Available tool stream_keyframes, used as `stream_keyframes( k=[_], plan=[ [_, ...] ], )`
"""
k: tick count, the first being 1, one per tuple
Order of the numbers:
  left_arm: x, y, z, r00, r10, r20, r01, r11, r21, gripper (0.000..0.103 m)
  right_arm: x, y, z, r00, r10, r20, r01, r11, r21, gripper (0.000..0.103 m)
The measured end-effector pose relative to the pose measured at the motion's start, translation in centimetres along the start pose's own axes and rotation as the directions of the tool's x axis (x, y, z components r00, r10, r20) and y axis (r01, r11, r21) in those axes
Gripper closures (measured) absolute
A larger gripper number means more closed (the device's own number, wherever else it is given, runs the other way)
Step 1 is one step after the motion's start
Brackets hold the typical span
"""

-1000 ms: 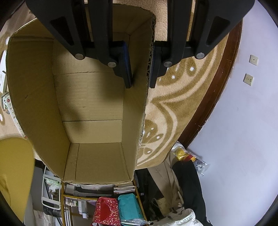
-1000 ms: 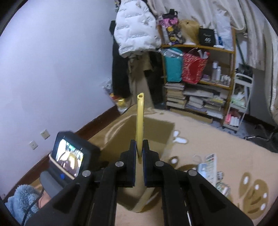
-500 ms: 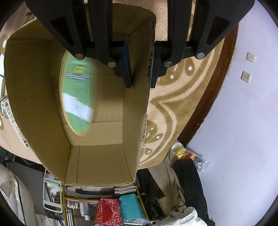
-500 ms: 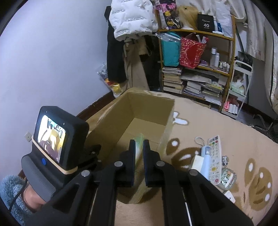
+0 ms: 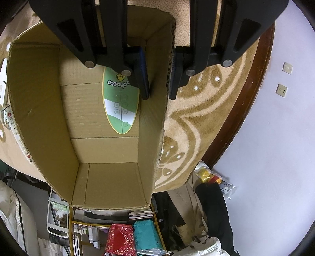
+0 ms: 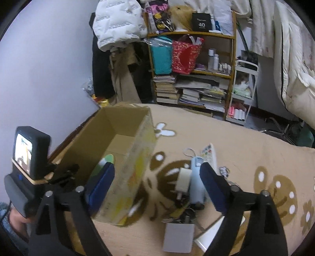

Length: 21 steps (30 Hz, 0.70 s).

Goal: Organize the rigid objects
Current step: 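Move the right gripper to the white charger block and grasp it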

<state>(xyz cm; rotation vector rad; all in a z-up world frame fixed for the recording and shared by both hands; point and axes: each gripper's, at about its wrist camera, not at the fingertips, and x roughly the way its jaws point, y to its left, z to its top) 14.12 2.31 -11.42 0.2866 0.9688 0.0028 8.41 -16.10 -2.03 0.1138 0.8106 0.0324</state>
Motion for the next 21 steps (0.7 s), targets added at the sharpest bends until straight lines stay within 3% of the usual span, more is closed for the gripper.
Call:
stream_keyframes(
  k=[2, 9, 21],
  plan=[
    [-0.1, 0.1, 0.1, 1.0, -0.003, -0.001, 0.003, 1.0, -0.004, 0.083, 0.4, -0.8, -0.5, 0.999, -0.027, -0.02, 0.027, 0.999, 0.022, 0.001],
    [0.0, 0.3, 0.1, 1.0, -0.008, -0.002, 0.008, 1.0, -0.005, 0.083, 2.3, -2.9, -3.1, 0.989, -0.061, -0.134, 0.072, 0.994, 0.084, 0.0],
    [0.0, 0.4, 0.1, 1.0, -0.018, -0.004, 0.018, 1.0, -0.007, 0.083, 5.7, -4.3, -7.5, 0.938, -0.089, -0.336, 0.128, 0.987, 0.095, 0.003]
  ],
)
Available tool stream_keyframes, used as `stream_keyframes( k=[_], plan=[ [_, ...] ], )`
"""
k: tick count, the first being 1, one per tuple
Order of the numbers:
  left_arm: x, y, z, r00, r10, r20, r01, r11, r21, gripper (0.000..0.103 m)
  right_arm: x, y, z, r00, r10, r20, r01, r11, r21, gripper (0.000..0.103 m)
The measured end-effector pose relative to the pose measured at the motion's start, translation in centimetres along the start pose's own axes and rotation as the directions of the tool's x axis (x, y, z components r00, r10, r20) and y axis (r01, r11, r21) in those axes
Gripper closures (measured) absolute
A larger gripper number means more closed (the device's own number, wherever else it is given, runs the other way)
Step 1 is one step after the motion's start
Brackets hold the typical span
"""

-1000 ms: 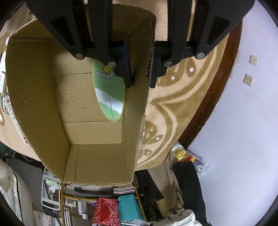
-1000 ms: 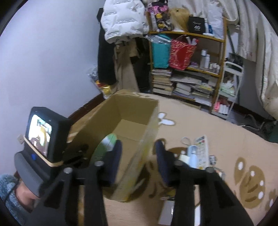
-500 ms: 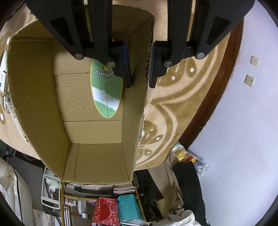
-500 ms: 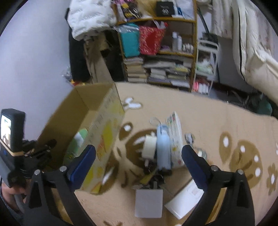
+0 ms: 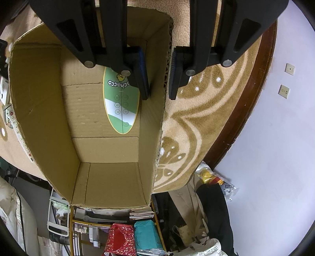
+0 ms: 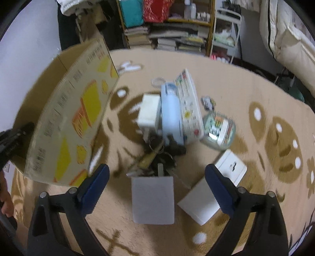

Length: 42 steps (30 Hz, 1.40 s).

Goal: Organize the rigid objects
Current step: 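Move the right gripper to the white charger block and grasp it, then carry the white charger into the box and open the right gripper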

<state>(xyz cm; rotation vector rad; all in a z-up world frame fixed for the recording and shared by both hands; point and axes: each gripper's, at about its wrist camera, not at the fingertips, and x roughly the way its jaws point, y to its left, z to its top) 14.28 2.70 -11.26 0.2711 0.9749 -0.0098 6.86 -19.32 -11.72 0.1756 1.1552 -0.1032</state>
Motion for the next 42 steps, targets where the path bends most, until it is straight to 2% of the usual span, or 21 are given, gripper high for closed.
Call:
stream_keyframes(
  k=[3, 4, 5, 7, 12, 14, 23, 28, 42],
  plan=[
    [0.0, 0.0, 0.0, 1.0, 0.0, 0.0, 0.0, 1.0, 0.0, 0.083, 0.9, -0.5, -0.4, 0.999, 0.016, -0.039, -0.015, 1.0, 0.025, 0.005],
    [0.0, 0.0, 0.0, 1.0, 0.001, 0.0, -0.001, 1.0, 0.001, 0.083, 1.2, -0.6, -0.6, 0.998, 0.018, -0.052, -0.017, 0.999, 0.029, 0.008],
    [0.0, 0.0, 0.0, 1.0, 0.002, 0.0, -0.002, 1.0, 0.002, 0.083, 1.4, -0.6, -0.8, 0.998, 0.017, -0.065, -0.015, 0.999, 0.028, 0.017],
    [0.0, 0.0, 0.0, 1.0, 0.0, 0.0, 0.0, 1.0, 0.0, 0.083, 2.1, -0.7, -1.1, 0.995, 0.017, -0.101, -0.015, 1.0, 0.026, 0.03],
    [0.0, 0.0, 0.0, 1.0, -0.004, -0.002, 0.004, 1.0, -0.003, 0.082, 2.8, -0.3, -1.7, 0.993, 0.009, -0.117, -0.009, 1.0, 0.002, 0.033],
    [0.0, 0.0, 0.0, 1.0, -0.004, -0.002, 0.004, 1.0, -0.003, 0.082, 2.6, -0.1, -1.8, 0.995, 0.008, -0.097, -0.008, 1.0, 0.005, 0.045],
    [0.0, 0.0, 0.0, 1.0, -0.007, -0.003, 0.007, 1.0, -0.006, 0.082, 1.9, 0.5, -0.9, 0.999, -0.001, -0.052, 0.002, 1.0, 0.01, 0.046],
    [-0.1, 0.0, 0.0, 1.0, -0.007, -0.003, 0.007, 1.0, -0.007, 0.082, 0.3, 0.4, 0.4, 1.0, -0.002, 0.0, 0.002, 1.0, 0.015, 0.046],
    [-0.1, 0.1, 0.0, 1.0, -0.013, -0.006, 0.013, 1.0, -0.012, 0.082, -2.6, 0.3, 1.5, 0.993, 0.035, 0.11, -0.04, 0.998, 0.042, 0.047]
  ],
)
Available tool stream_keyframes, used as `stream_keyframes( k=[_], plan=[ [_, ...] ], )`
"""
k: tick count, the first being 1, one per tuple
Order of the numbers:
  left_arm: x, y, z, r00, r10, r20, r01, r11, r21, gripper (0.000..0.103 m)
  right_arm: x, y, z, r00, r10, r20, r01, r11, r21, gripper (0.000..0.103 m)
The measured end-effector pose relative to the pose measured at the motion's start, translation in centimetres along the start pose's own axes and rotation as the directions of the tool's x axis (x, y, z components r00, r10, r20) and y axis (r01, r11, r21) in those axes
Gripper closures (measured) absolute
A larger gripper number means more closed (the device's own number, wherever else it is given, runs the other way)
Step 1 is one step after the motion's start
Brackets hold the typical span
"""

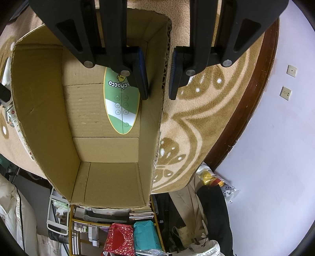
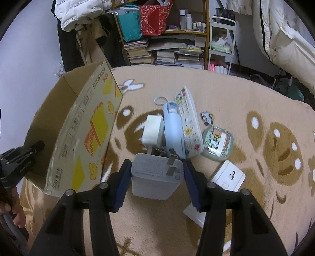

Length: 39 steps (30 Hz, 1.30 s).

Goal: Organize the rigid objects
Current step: 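Carry the white charger into the box and open the right gripper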

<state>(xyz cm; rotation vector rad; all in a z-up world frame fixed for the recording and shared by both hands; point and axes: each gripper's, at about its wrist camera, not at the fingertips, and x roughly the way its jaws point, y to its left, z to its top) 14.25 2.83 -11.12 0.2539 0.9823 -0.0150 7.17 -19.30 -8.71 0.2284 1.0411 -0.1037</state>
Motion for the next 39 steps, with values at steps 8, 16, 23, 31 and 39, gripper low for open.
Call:
stream_keyframes(
  k=[8, 16, 23, 31, 39],
  plan=[
    [0.1, 0.4, 0.0, 1.0, -0.005, -0.011, 0.004, 1.0, -0.018, 0.082, -1.3, 1.3, 2.7, 0.995, 0.023, 0.096, -0.02, 0.999, -0.026, 0.047],
    [0.0, 0.6, 0.0, 1.0, -0.025, -0.009, 0.025, 0.999, -0.022, 0.085, -4.0, 4.0, 6.2, 0.979, 0.041, 0.2, -0.024, 0.996, -0.09, 0.047],
    [0.1, 0.6, 0.1, 1.0, -0.024, -0.011, 0.024, 0.999, -0.027, 0.086, -7.6, 8.7, 8.1, 0.948, 0.121, 0.293, -0.067, 0.98, -0.186, 0.047],
    [0.2, 1.0, 0.0, 0.999, -0.045, -0.018, 0.045, 0.998, -0.033, 0.086, -6.5, 12.9, 8.1, 0.937, 0.197, 0.287, -0.14, 0.968, -0.207, 0.047],
    [0.3, 1.3, -0.1, 0.998, -0.052, -0.019, 0.052, 0.998, -0.038, 0.085, -2.8, 12.5, 6.8, 0.963, 0.168, 0.209, -0.128, 0.973, -0.19, 0.047]
  ],
)
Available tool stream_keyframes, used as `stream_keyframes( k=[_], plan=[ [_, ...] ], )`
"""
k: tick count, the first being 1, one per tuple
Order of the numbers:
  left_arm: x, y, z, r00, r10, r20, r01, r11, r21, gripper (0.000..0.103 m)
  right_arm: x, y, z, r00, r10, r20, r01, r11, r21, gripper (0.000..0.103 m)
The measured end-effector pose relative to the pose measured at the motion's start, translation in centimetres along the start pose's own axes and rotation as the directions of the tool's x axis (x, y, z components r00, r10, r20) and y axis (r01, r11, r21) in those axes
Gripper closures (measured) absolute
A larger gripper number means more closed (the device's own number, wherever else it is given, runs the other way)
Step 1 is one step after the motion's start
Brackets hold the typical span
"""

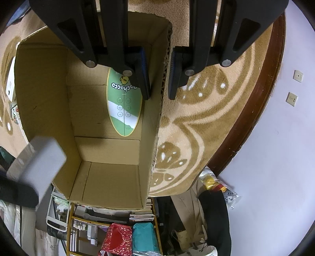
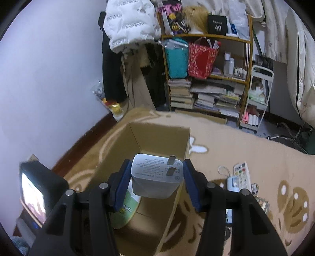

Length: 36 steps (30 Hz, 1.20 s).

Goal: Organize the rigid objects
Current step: 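Carry the white charger into the box and open the right gripper, then move the right gripper to the black key fob and grasp it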

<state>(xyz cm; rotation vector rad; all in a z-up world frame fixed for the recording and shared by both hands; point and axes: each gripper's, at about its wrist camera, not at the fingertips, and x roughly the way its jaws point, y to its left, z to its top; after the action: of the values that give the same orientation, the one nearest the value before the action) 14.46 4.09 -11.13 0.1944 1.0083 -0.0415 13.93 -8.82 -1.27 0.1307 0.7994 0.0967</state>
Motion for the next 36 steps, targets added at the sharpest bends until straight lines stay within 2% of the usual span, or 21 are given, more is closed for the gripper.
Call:
stream_keyframes(
  k=[9, 12, 13, 14, 15, 18, 21, 30, 36],
  plan=[
    [0.2, -0.2, -0.2, 1.0, -0.003, -0.005, 0.003, 1.0, 0.008, 0.085, 1.6, -0.6, -2.2, 0.998, 0.018, -0.06, -0.018, 1.0, 0.006, 0.047],
    [0.3, -0.2, -0.2, 1.0, -0.002, -0.008, 0.002, 1.0, 0.003, 0.085, 0.8, -0.5, -2.4, 1.0, -0.009, -0.013, 0.009, 1.0, 0.0, 0.047],
    [0.3, -0.2, -0.2, 0.999, -0.03, -0.013, 0.03, 1.0, -0.001, 0.085, 0.5, -0.6, -2.3, 1.0, -0.015, -0.004, 0.016, 1.0, 0.0, 0.046],
    [0.4, -0.2, -0.2, 0.999, -0.026, -0.02, 0.026, 1.0, -0.007, 0.085, 0.2, -0.8, -2.2, 1.0, -0.023, 0.005, 0.023, 1.0, 0.005, 0.045],
    [0.4, -0.3, -0.2, 1.0, -0.001, -0.014, 0.001, 1.0, 0.001, 0.085, -0.2, -1.2, -2.1, 0.999, -0.032, 0.013, 0.032, 0.999, 0.012, 0.038],
    [0.3, -0.3, -0.2, 1.0, -0.005, -0.015, 0.005, 1.0, 0.002, 0.084, -1.1, -2.7, -1.8, 0.998, -0.061, 0.032, 0.059, 0.997, 0.047, 0.022],
    [0.3, -0.2, -0.3, 1.0, -0.006, -0.013, 0.006, 1.0, 0.002, 0.084, -1.5, -4.1, -1.9, 0.996, -0.088, 0.027, 0.086, 0.994, 0.061, 0.013],
    [0.2, -0.2, -0.2, 1.0, -0.001, -0.011, 0.001, 1.0, 0.007, 0.084, -1.3, -8.8, -4.4, 0.982, -0.179, -0.067, 0.186, 0.974, 0.129, 0.012],
    [0.3, -0.1, -0.3, 1.0, 0.002, -0.009, -0.001, 1.0, 0.008, 0.084, -1.0, -11.0, -6.7, 0.974, -0.191, -0.121, 0.211, 0.961, 0.18, 0.012]
  ],
)
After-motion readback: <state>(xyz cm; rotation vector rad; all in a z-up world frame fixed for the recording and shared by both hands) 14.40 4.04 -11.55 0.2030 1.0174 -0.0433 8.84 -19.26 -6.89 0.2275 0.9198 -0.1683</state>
